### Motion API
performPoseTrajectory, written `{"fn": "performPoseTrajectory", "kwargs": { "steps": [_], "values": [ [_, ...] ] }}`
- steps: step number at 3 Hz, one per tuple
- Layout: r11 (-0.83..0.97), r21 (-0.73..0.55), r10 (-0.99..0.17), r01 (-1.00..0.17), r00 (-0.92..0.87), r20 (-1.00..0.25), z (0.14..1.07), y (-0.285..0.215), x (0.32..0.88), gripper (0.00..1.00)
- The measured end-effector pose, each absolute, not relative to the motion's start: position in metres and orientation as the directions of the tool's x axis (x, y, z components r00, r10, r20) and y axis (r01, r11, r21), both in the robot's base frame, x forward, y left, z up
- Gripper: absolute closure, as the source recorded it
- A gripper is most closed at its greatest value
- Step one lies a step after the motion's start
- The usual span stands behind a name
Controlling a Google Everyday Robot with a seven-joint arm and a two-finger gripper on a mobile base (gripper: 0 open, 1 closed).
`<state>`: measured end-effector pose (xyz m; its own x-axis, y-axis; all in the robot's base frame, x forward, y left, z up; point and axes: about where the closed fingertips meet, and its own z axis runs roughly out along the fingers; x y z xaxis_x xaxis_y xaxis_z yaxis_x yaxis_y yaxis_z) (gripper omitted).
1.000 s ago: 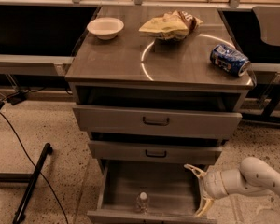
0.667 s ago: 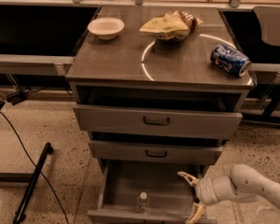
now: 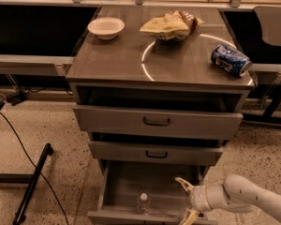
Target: Pick water bottle from bottom drawer and place on counter
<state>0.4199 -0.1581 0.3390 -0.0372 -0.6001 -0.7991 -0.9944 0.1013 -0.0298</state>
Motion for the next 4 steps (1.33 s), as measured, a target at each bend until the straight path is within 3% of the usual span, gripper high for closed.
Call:
{"fn": "performPoseTrajectory", "kwargs": {
  "steps": [2, 4],
  "values": [
    [0.277, -0.080, -0.544, -0.957, -0.088, -0.835, 0.320, -0.149, 0.458, 0.00],
    [0.387, -0.023, -0.450, -0.922, -0.167, -0.877, 0.294, -0.150, 0.477, 0.00]
  ]
}}
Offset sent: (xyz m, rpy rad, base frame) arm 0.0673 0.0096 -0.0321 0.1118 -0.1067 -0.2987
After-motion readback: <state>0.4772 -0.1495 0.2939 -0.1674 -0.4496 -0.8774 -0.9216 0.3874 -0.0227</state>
